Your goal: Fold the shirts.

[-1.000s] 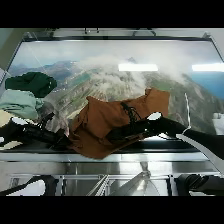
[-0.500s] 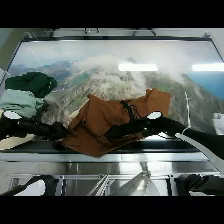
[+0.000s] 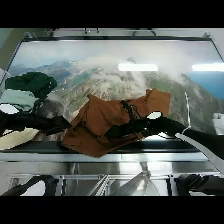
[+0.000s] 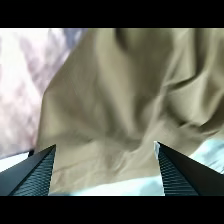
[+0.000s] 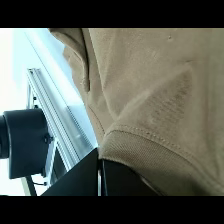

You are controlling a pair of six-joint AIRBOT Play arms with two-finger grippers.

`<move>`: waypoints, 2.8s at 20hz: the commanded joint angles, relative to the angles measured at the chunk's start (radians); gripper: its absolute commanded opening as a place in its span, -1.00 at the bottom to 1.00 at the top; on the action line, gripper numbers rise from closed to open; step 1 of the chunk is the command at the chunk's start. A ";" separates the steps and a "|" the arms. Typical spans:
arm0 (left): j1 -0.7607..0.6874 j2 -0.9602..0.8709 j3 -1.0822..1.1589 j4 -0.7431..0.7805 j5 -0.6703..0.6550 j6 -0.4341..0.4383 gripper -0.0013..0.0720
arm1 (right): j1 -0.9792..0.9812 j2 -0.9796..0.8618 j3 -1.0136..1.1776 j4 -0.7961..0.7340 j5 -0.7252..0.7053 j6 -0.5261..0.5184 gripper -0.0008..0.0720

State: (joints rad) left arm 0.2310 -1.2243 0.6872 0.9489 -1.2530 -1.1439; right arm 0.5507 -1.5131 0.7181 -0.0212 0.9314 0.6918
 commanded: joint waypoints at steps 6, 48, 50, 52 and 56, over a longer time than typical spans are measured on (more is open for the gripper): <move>0.035 -0.092 0.002 0.146 -0.038 -0.059 1.00 | 0.000 -0.001 0.001 -0.001 0.011 -0.013 -0.92; -0.002 -0.253 0.758 -0.259 -0.161 0.111 -0.89 | -0.833 0.170 0.483 -0.311 0.076 0.041 -0.92; 0.014 -0.434 0.797 -0.238 -0.114 0.135 -0.91 | -0.800 -0.051 0.533 -0.248 0.013 -0.015 -0.73; 0.028 -0.597 0.921 -0.244 -0.145 0.106 -0.05 | -0.808 -0.200 0.628 -0.220 0.046 -0.011 -0.23; 0.074 -0.720 1.118 -0.230 -0.301 -0.050 0.81 | -0.938 -0.189 0.687 -0.354 0.191 0.072 -0.23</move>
State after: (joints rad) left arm 0.2775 -1.8400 1.6989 0.6994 -1.4647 -1.0996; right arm -0.3248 -1.6592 1.3666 -0.2817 1.0420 0.7174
